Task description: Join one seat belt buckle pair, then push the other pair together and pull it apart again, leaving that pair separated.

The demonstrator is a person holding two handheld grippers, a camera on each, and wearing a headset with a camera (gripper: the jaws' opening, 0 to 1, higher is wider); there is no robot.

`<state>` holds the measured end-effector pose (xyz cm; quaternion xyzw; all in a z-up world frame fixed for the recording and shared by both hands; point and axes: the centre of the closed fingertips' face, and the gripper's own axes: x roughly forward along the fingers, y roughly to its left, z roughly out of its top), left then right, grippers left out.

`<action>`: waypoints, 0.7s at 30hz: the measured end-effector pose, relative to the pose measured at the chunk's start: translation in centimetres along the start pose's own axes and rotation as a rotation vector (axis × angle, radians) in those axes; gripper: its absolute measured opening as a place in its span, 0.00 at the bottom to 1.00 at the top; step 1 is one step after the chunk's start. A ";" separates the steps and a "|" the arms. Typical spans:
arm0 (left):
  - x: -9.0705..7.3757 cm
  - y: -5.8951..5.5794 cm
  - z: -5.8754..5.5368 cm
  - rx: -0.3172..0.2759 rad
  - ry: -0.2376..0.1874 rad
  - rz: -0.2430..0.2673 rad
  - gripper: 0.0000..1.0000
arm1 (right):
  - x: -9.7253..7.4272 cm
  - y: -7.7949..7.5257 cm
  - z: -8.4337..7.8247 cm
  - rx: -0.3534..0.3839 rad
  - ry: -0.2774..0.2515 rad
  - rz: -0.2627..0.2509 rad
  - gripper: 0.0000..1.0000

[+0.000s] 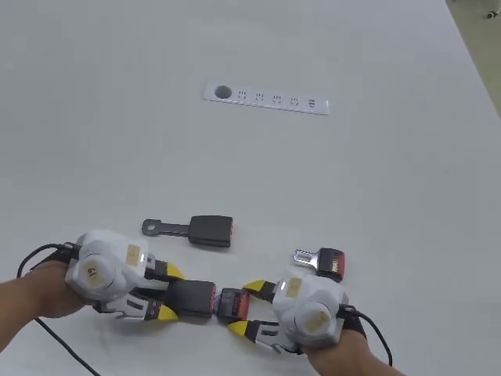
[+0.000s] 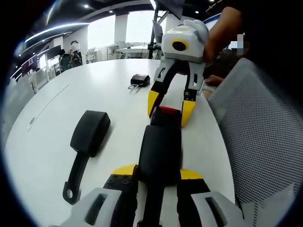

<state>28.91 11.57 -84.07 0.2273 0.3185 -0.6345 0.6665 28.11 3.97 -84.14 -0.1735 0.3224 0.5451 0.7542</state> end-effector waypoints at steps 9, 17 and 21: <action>0.2 -0.2 0.3 -0.049 0.020 0.009 0.35 | 0.0 0.0 0.1 -0.011 0.006 0.027 0.36; -0.6 -0.3 0.8 -0.080 0.051 0.045 0.60 | -1.1 -0.9 1.5 0.041 -0.059 -0.058 0.76; -1.5 0.0 1.3 -0.072 0.040 0.088 0.64 | -2.2 -0.9 1.0 0.036 -0.071 -0.070 0.80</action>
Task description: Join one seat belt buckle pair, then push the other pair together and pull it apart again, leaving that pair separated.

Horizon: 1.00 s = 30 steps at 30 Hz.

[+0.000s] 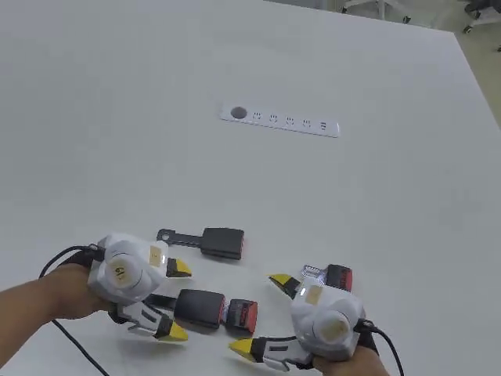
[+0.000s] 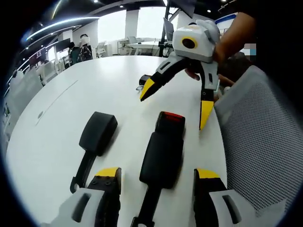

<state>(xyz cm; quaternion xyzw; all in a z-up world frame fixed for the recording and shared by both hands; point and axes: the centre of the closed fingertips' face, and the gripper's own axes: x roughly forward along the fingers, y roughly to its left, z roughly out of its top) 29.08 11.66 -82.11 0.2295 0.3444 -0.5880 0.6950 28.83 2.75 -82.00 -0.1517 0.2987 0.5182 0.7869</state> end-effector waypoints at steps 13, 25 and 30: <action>-2.6 0.7 1.6 -0.049 -0.055 0.079 0.70 | -2.7 -0.8 -1.7 0.010 -0.012 -0.016 0.79; -4.3 1.2 1.8 -0.047 -0.047 0.116 0.68 | -6.6 -5.3 -2.8 0.032 -0.027 -0.093 0.77; -4.8 2.3 2.0 -0.046 -0.054 0.137 0.67 | -8.2 -7.4 -3.3 0.030 -0.027 -0.118 0.77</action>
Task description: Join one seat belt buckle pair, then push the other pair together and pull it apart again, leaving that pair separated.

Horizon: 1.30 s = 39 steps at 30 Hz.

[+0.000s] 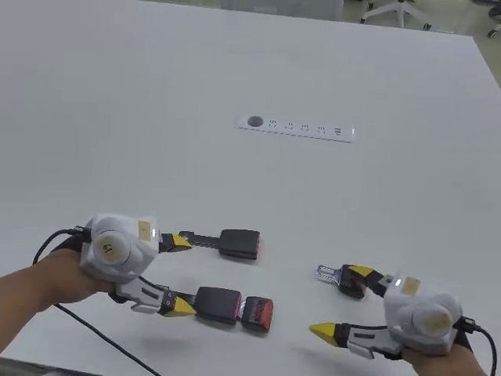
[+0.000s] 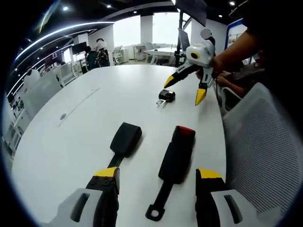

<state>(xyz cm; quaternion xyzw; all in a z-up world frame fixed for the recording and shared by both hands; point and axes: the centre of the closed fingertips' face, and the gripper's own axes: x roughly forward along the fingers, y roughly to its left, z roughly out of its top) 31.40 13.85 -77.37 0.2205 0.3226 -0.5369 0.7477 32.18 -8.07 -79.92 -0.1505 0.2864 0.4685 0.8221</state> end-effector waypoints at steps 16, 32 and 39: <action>2.8 3.9 0.6 0.024 0.013 0.003 0.68 | 0.3 -4.3 -2.8 -0.007 0.099 0.041 0.72; 8.1 7.3 0.8 0.086 0.066 -0.043 0.66 | 1.3 -5.1 -3.9 -0.016 0.147 0.106 0.66; 9.3 6.7 0.6 0.120 0.095 -0.113 0.61 | 1.5 -5.0 -3.9 -0.059 0.179 0.145 0.57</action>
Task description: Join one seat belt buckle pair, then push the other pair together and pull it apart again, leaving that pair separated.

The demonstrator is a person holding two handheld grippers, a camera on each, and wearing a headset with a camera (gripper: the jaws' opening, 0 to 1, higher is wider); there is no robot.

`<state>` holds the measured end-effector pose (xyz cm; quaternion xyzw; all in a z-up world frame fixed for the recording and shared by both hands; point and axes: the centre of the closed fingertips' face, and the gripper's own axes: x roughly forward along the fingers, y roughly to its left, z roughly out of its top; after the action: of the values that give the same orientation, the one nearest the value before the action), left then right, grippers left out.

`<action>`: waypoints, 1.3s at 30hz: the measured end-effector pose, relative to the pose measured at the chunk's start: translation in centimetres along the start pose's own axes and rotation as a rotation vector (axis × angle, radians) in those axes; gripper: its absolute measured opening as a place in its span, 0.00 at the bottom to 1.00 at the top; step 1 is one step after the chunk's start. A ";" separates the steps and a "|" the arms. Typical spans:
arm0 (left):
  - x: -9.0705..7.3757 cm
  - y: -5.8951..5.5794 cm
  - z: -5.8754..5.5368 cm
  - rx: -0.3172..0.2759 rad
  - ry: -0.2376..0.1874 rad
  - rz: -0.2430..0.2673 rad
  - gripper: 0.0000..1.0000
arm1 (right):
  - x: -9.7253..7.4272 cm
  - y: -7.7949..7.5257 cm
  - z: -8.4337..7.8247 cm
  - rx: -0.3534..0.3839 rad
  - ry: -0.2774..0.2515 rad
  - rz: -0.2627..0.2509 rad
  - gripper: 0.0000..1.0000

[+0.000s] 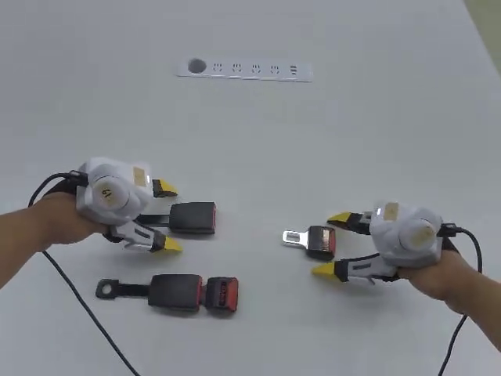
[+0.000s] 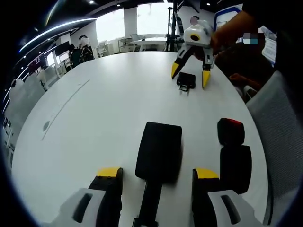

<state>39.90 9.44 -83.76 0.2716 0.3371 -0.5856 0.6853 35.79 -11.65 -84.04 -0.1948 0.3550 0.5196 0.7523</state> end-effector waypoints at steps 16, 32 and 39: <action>-0.1 -0.3 0.9 0.078 -0.001 -0.062 0.34 | 0.1 -0.6 0.2 -0.105 0.040 0.040 0.37; 0.0 0.2 0.5 0.159 0.027 -0.119 0.33 | 0.0 -0.6 0.1 -0.082 -0.038 0.065 0.36; 0.0 0.5 0.4 0.176 0.035 -0.137 0.33 | 0.2 -0.6 0.3 -0.079 -0.060 0.069 0.35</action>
<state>40.44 9.22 -83.49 0.3171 0.3140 -0.6537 0.6112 36.47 -11.50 -84.01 -0.1963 0.3179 0.5646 0.7359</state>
